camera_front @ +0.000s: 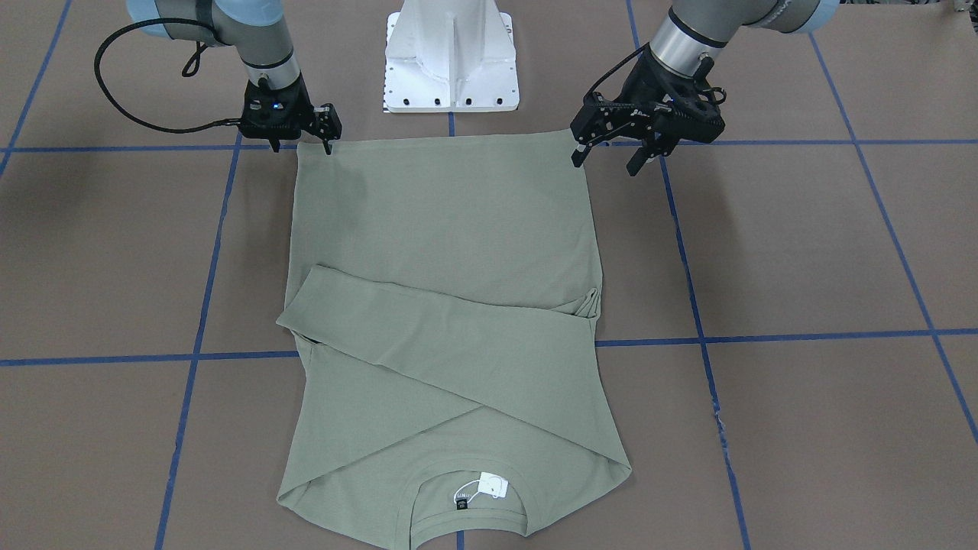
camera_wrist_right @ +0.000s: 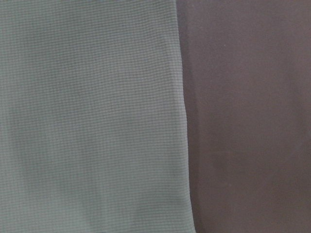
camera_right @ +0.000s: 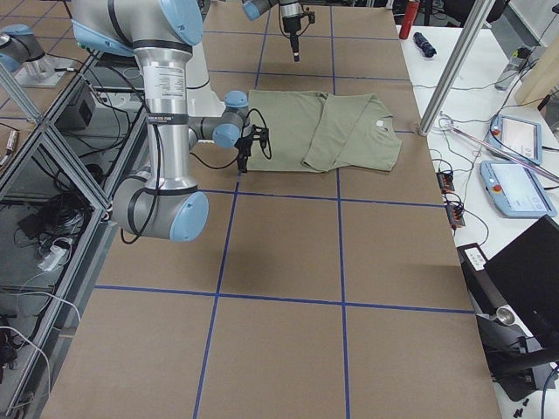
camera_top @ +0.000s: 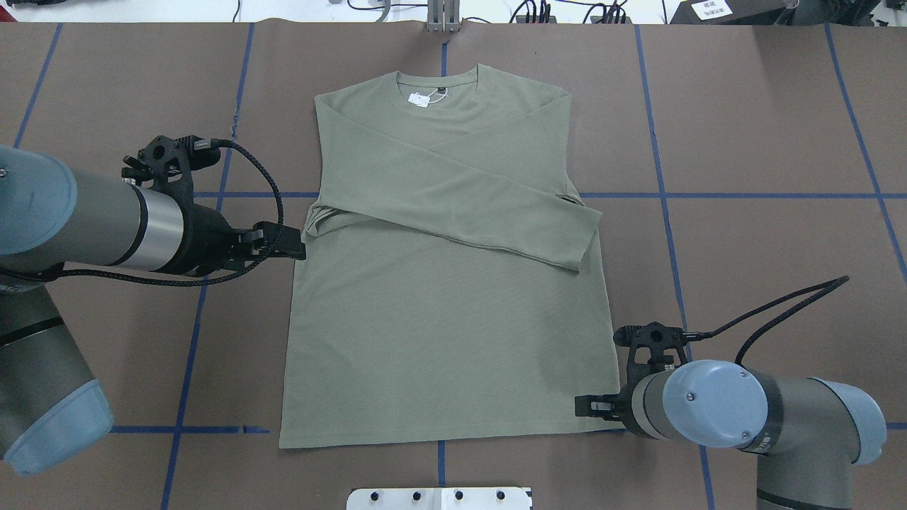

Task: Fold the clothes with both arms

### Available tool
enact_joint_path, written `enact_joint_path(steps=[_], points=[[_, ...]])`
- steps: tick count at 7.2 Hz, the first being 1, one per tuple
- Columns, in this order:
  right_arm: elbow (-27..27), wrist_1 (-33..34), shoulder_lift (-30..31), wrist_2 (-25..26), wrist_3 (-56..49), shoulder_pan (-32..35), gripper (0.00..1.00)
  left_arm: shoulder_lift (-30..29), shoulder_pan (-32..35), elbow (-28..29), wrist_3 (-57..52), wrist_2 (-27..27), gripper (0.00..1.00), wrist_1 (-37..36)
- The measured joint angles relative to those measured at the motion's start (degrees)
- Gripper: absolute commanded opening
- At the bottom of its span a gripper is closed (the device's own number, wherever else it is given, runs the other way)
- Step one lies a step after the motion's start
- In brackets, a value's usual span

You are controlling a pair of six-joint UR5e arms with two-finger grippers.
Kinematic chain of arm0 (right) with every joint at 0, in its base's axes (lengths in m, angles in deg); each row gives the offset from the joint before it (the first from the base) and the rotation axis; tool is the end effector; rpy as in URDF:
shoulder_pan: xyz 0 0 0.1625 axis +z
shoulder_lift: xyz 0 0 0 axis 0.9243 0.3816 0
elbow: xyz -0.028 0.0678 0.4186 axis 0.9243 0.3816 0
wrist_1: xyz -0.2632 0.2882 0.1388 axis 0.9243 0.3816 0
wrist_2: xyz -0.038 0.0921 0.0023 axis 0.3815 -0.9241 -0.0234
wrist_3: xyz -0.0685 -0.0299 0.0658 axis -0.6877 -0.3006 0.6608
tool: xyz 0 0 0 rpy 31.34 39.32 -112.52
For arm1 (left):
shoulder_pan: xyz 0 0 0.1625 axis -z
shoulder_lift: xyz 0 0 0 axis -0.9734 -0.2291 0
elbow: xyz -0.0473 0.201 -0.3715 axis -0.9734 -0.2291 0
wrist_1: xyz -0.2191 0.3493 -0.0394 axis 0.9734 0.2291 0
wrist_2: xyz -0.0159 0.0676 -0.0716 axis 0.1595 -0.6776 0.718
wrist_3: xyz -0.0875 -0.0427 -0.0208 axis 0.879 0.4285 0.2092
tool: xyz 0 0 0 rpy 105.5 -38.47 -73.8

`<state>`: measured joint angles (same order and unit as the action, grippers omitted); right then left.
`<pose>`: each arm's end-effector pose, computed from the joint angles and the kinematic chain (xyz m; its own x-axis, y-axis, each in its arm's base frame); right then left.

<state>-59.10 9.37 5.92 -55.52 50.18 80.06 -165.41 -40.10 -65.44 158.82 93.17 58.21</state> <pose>-0.4629 -0.2268 0.3815 0.7301 0.0622 0.6805 -0.0645 0.9977 -0.0221 0.3516 -0.3839 0.2494 0.4233 -0.0437 -0.9050 0.2135 0.9755 0.0527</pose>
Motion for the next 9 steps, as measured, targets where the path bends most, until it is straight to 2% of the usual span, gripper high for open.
enact_joint_path(steps=[7,9], points=[[1.3,0.1,0.1,-2.4,-0.5,0.1,0.80,-0.3,0.0,-0.3,-0.1,0.2,1.00,0.0],[1.6,0.1,0.1,-3.0,-0.5,0.1,0.48,-0.2,0.0,-0.7,-0.1,0.3,1.00,0.0]])
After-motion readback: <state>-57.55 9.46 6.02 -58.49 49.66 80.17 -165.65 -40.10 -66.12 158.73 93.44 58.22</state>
